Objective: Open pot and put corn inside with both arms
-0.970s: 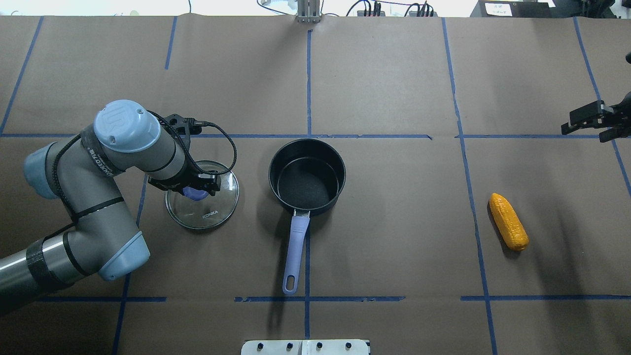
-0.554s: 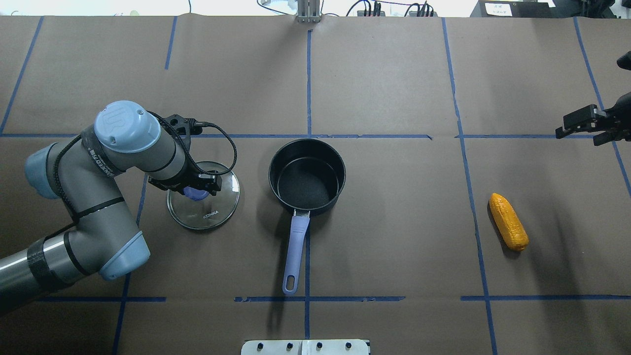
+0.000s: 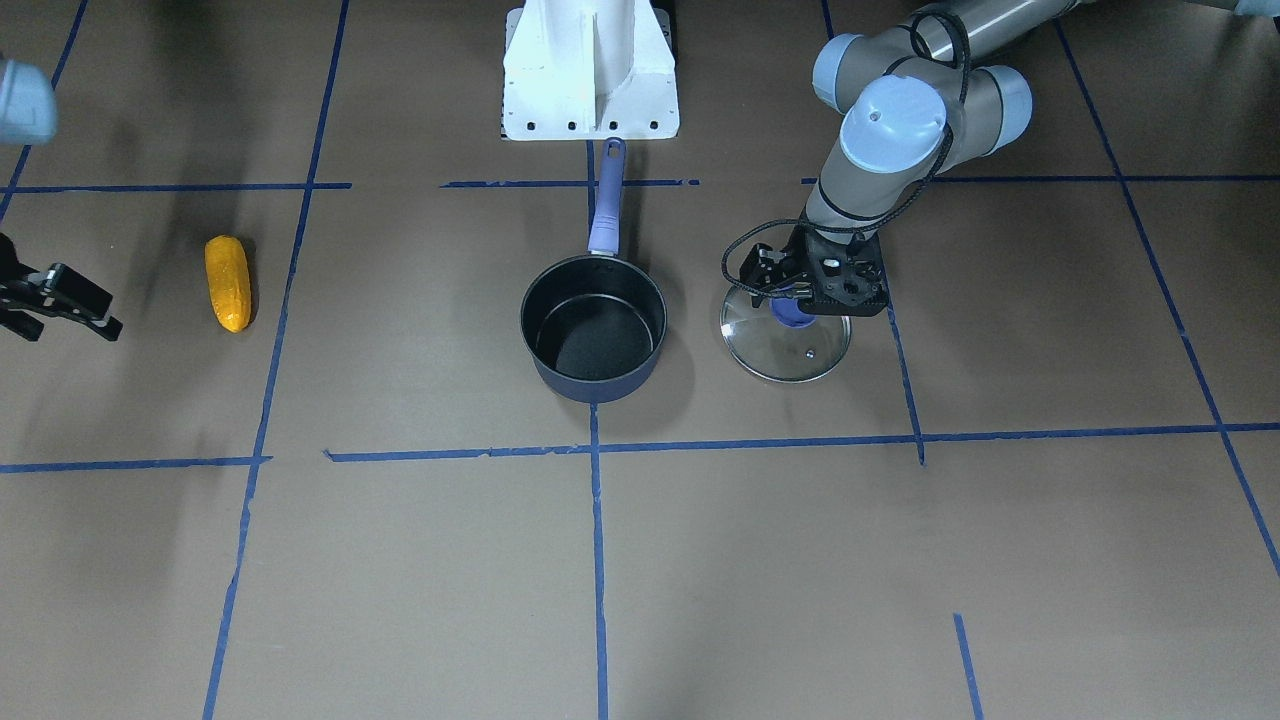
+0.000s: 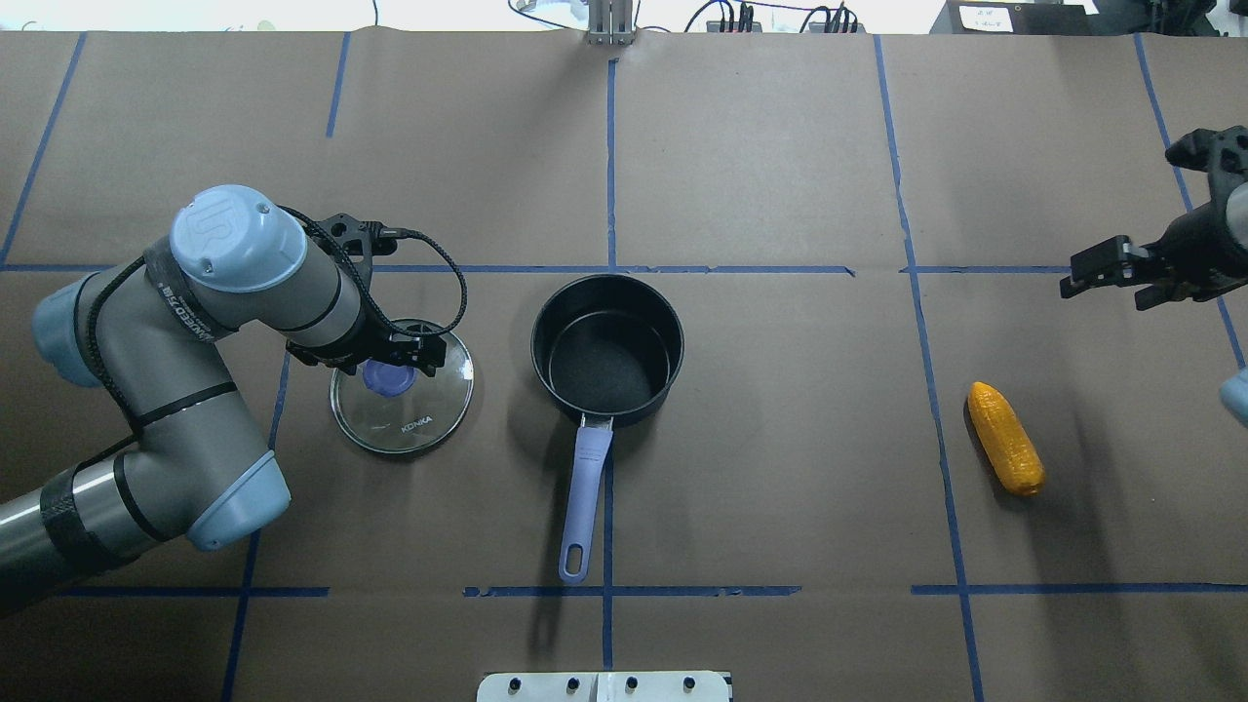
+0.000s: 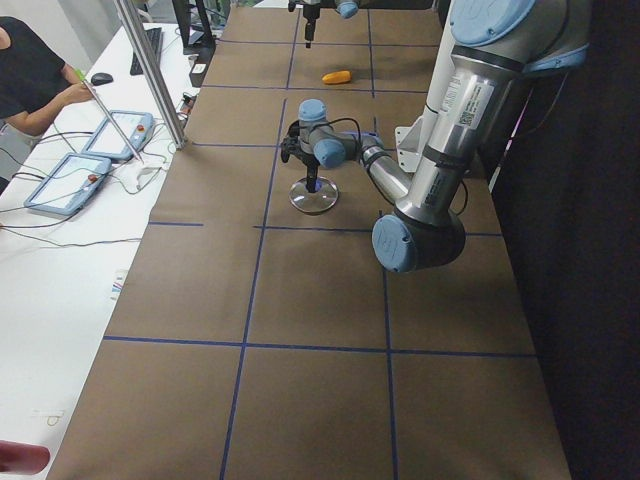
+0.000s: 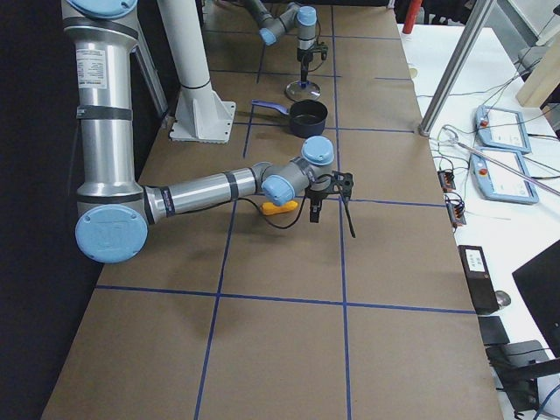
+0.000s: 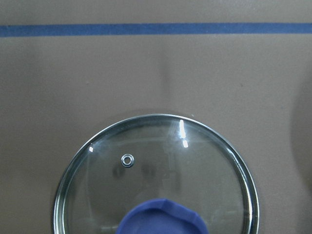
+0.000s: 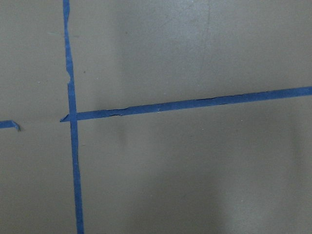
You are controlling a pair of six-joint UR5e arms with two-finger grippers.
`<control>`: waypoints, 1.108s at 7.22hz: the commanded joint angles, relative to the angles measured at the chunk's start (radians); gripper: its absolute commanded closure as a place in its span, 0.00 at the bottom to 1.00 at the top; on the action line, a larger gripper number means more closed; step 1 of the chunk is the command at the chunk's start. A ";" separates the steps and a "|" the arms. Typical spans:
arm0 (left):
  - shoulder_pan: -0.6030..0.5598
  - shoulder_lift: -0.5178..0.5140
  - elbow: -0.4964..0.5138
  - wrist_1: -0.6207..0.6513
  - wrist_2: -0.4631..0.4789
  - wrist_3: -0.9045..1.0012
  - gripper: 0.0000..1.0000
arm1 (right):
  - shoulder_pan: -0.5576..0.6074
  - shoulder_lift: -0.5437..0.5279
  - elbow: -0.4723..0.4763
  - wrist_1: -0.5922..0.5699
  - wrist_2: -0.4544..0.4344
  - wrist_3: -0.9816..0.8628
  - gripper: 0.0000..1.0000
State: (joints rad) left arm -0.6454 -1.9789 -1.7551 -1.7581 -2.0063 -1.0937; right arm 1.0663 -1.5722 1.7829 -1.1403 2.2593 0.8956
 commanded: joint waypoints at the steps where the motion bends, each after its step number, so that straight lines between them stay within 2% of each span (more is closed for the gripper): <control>1: -0.017 0.000 -0.017 0.005 0.000 0.000 0.00 | -0.096 -0.005 0.024 0.057 -0.049 0.094 0.00; 4: -0.078 0.009 -0.108 0.151 -0.063 0.003 0.00 | -0.235 -0.083 0.067 0.080 -0.164 0.094 0.00; 5: -0.103 0.006 -0.118 0.166 -0.080 0.003 0.00 | -0.256 -0.121 0.067 0.150 -0.178 0.094 0.00; 8: -0.117 0.009 -0.133 0.166 -0.083 0.003 0.00 | -0.305 -0.129 0.070 0.159 -0.207 0.095 0.00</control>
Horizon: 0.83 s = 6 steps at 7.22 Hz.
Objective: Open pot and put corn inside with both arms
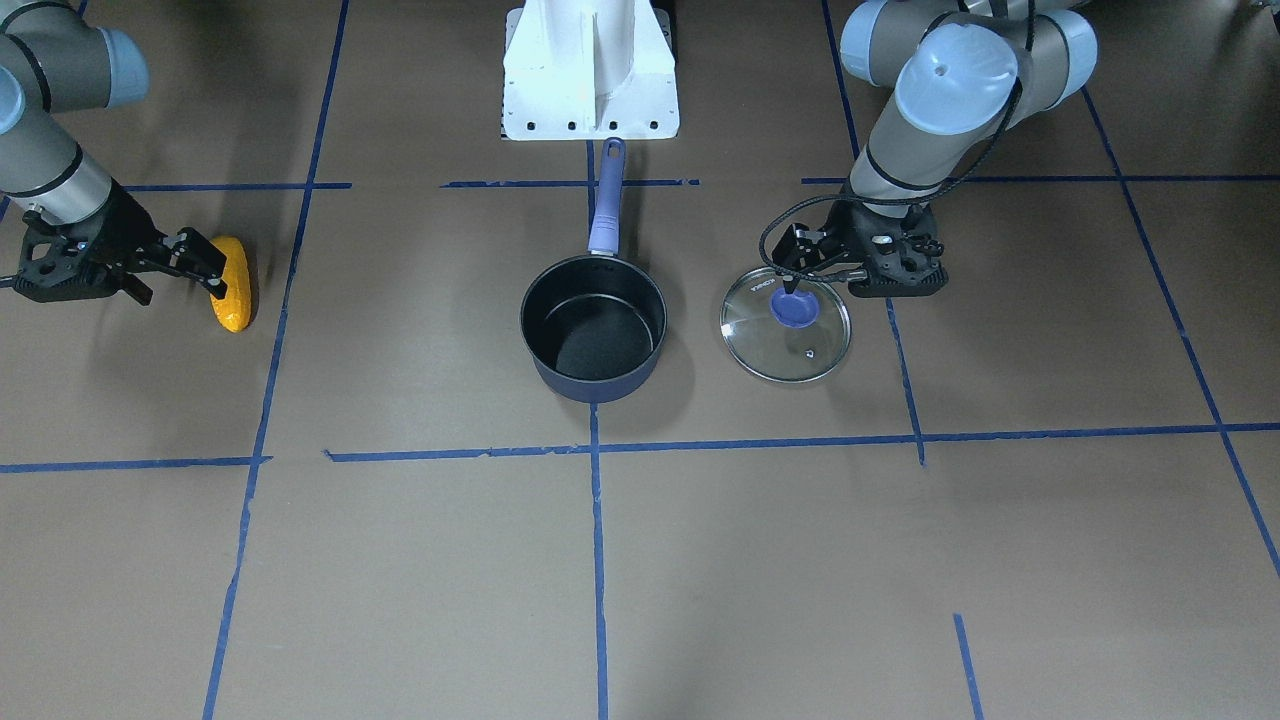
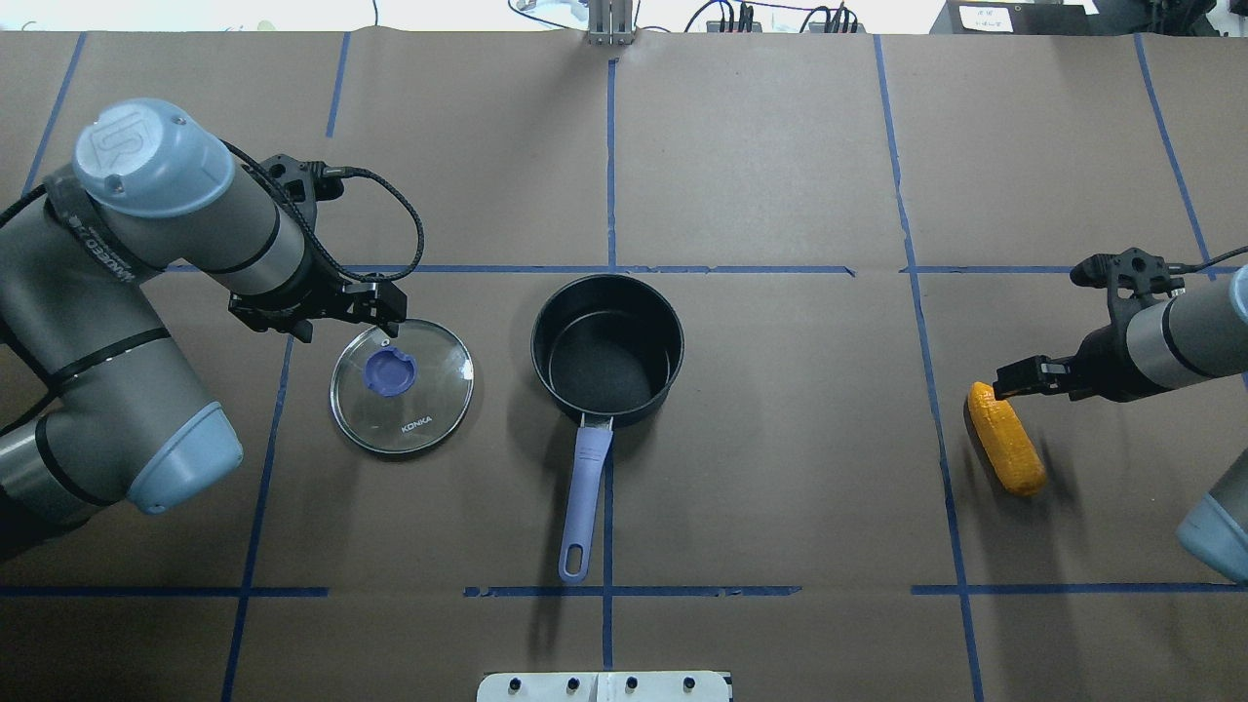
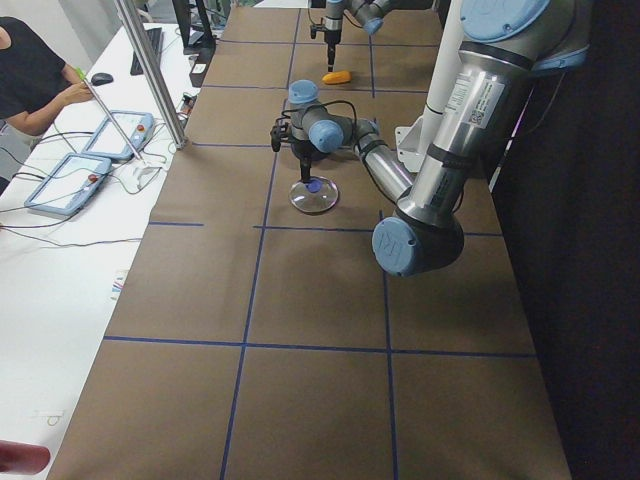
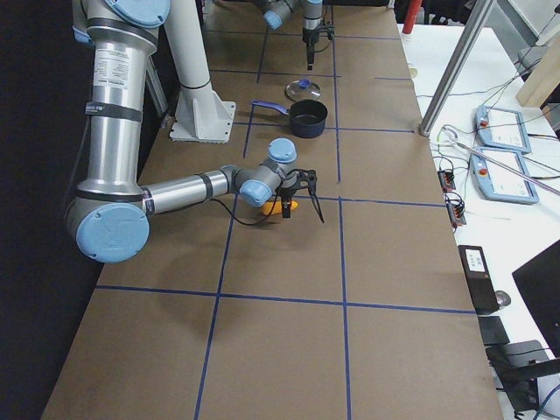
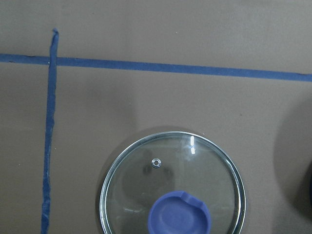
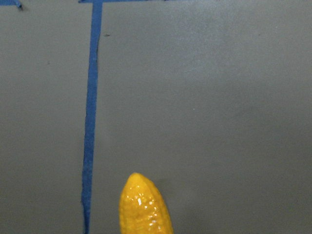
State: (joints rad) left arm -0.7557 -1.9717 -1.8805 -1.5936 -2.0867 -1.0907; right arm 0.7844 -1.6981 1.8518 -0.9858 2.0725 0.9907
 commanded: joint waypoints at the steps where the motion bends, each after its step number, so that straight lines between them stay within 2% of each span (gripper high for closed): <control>1: -0.008 0.007 -0.018 0.001 -0.007 0.000 0.00 | -0.049 -0.005 0.000 0.003 -0.044 0.005 0.00; 2: -0.010 0.008 -0.025 0.001 -0.007 0.000 0.00 | -0.083 -0.005 0.000 -0.001 -0.082 0.005 0.00; 5: -0.027 0.008 -0.032 0.000 -0.009 0.000 0.00 | -0.122 -0.005 -0.006 -0.008 -0.107 0.005 0.01; 6: -0.030 0.008 -0.040 0.001 -0.007 0.000 0.00 | -0.125 -0.003 -0.005 -0.008 -0.107 0.005 0.18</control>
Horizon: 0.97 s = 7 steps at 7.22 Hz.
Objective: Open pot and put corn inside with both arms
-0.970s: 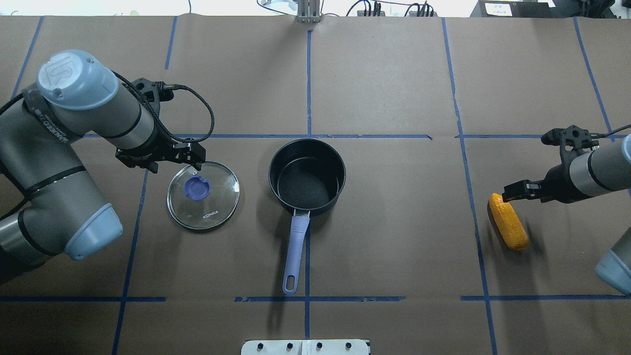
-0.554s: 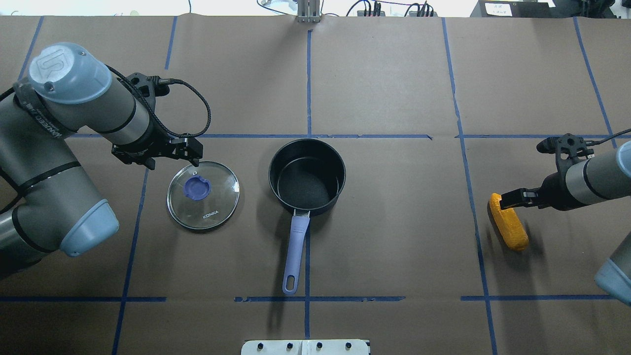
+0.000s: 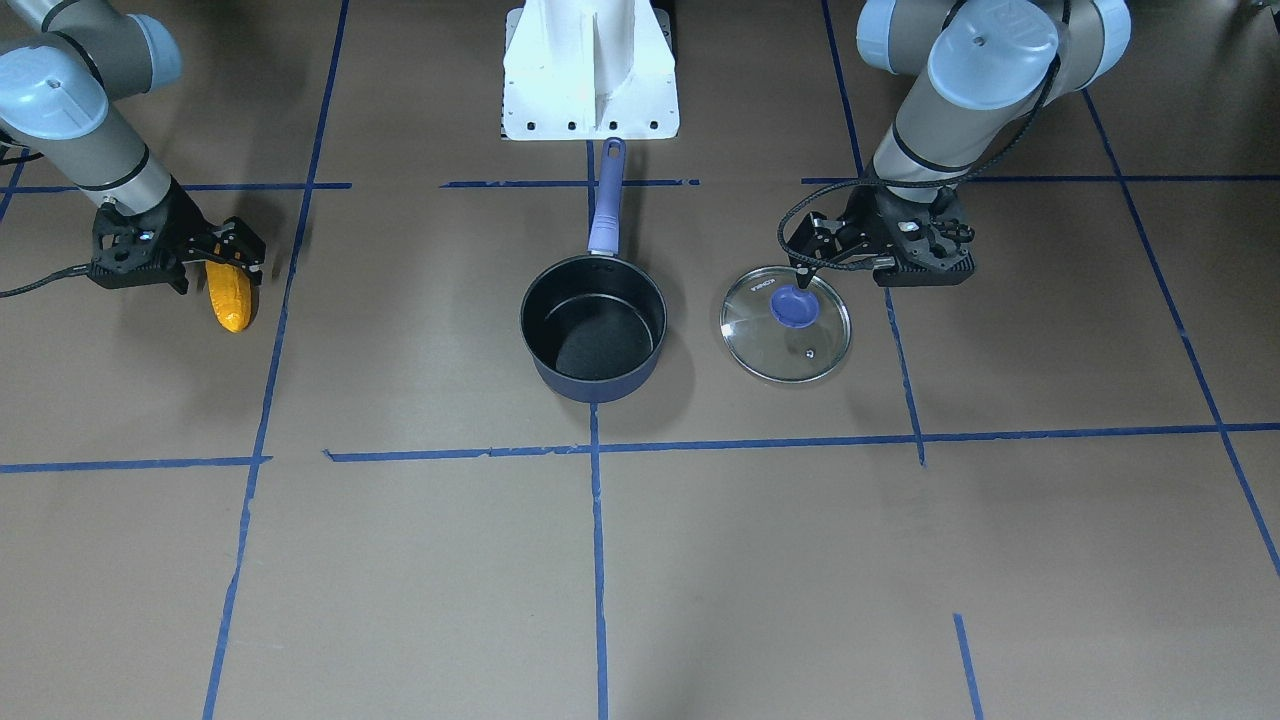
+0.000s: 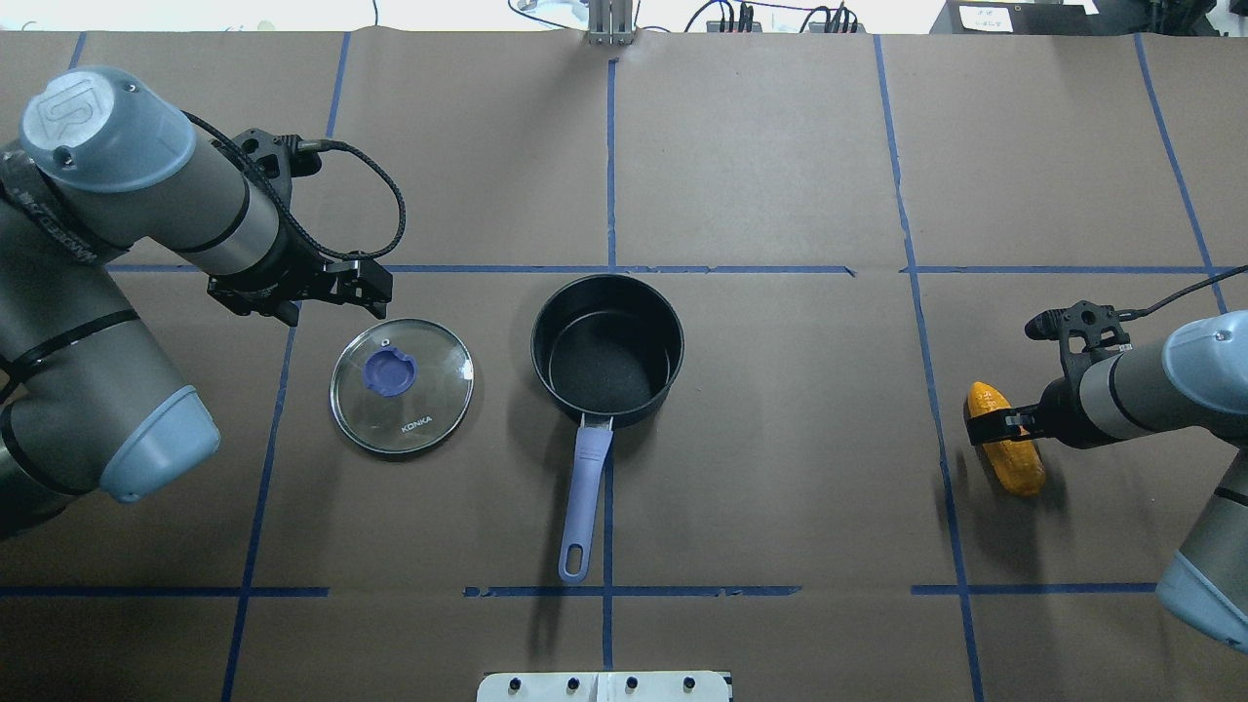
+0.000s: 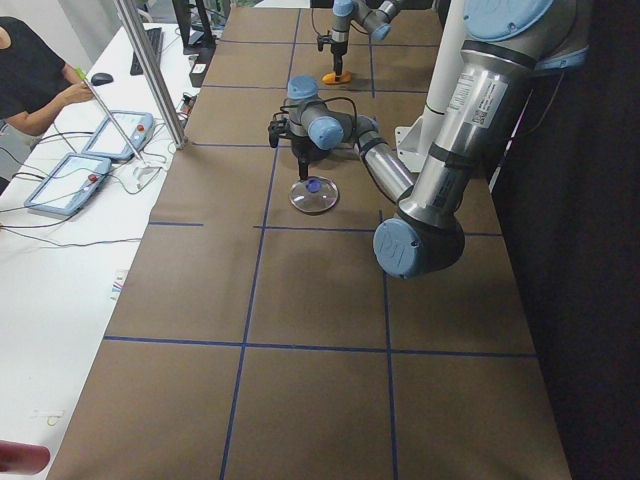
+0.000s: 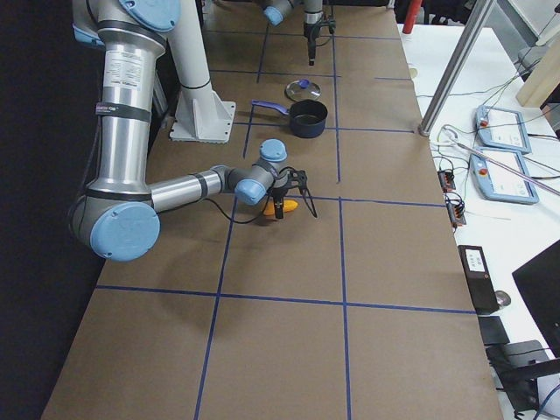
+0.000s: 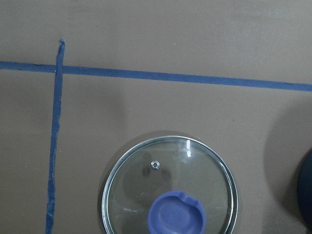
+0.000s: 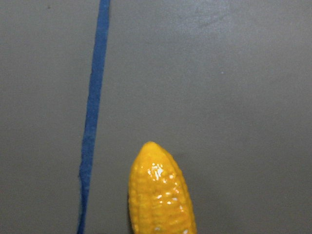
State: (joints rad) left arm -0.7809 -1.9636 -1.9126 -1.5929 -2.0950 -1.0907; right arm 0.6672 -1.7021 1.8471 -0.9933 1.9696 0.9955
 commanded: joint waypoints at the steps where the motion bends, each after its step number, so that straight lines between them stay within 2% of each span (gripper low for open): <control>1: -0.023 0.002 -0.008 0.002 -0.005 0.000 0.00 | -0.008 0.001 0.000 -0.002 0.000 0.000 0.43; 3: -0.070 0.002 -0.011 0.005 -0.055 0.000 0.00 | -0.006 0.001 0.006 -0.018 -0.002 0.000 0.84; 4: -0.099 0.000 -0.011 0.022 -0.075 0.002 0.00 | -0.005 -0.001 0.014 -0.018 0.000 0.000 0.97; 6: -0.173 -0.008 -0.031 0.136 -0.126 0.123 0.00 | 0.003 -0.001 0.056 -0.057 0.009 -0.001 0.99; 7: -0.225 -0.012 -0.060 0.251 -0.128 0.259 0.00 | 0.008 0.013 0.132 -0.177 0.011 -0.001 0.99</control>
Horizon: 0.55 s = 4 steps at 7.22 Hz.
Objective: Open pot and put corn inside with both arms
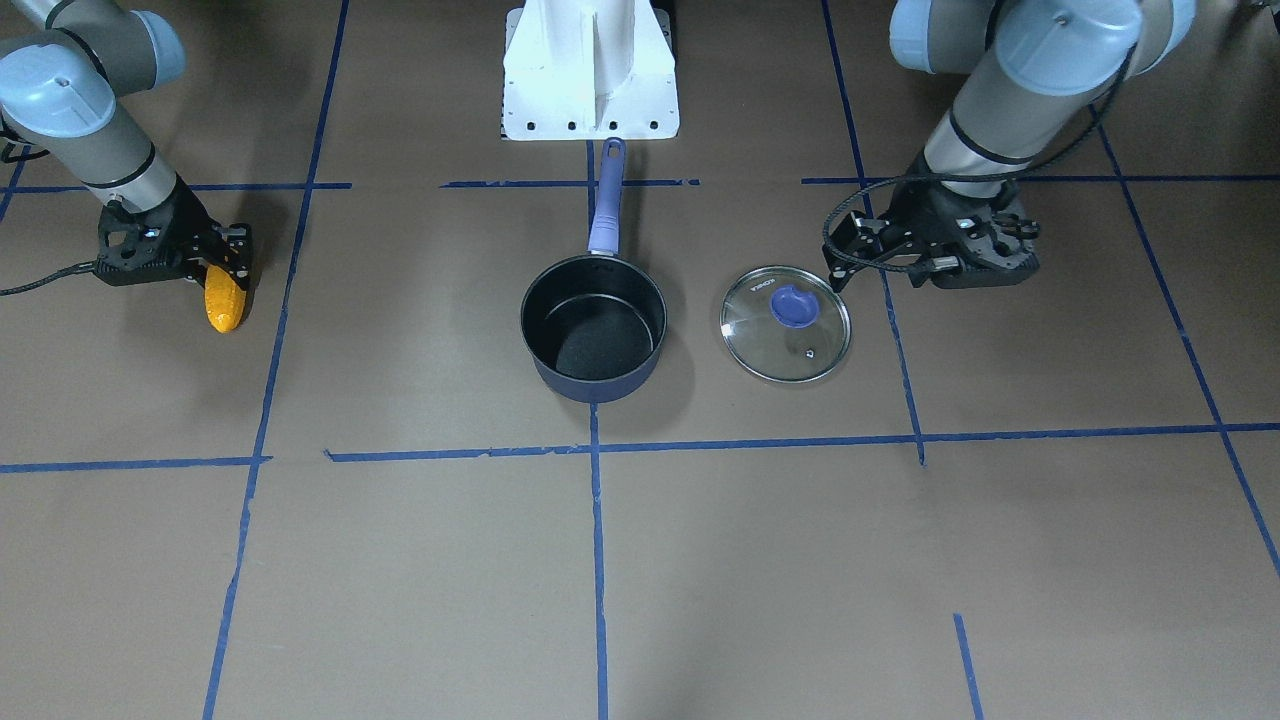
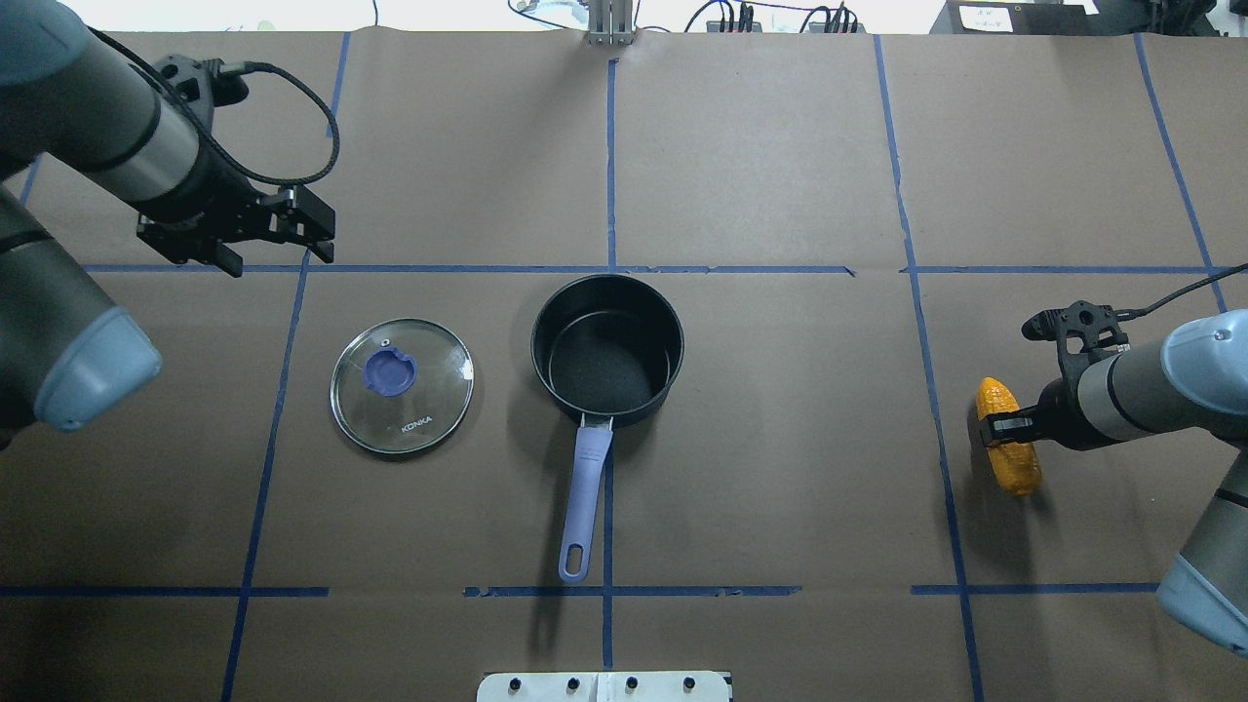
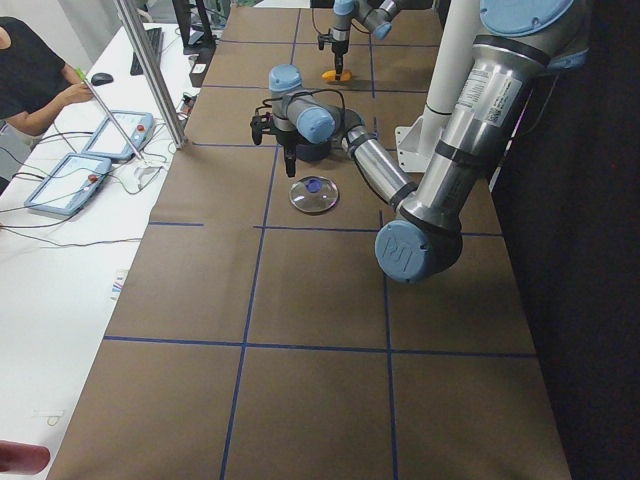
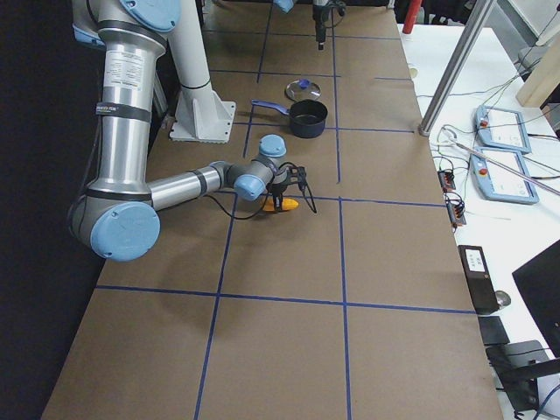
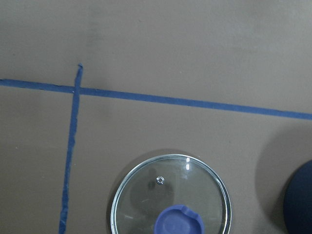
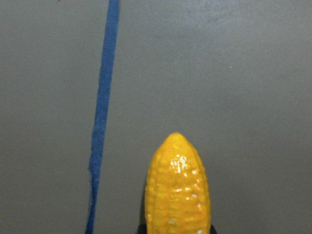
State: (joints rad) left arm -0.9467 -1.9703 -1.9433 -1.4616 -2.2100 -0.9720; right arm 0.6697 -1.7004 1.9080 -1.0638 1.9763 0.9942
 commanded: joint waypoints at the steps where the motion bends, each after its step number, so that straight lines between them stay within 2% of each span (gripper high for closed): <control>1: -0.113 -0.005 -0.037 0.183 -0.013 0.251 0.00 | 0.008 0.031 0.135 -0.202 0.004 0.000 0.99; 4: -0.254 0.068 -0.020 0.199 -0.042 0.572 0.00 | 0.054 0.206 0.161 -0.377 0.007 -0.002 0.99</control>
State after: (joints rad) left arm -1.1425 -1.9309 -1.9701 -1.2697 -2.2363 -0.5309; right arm 0.7039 -1.5718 2.0610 -1.3595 1.9821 0.9936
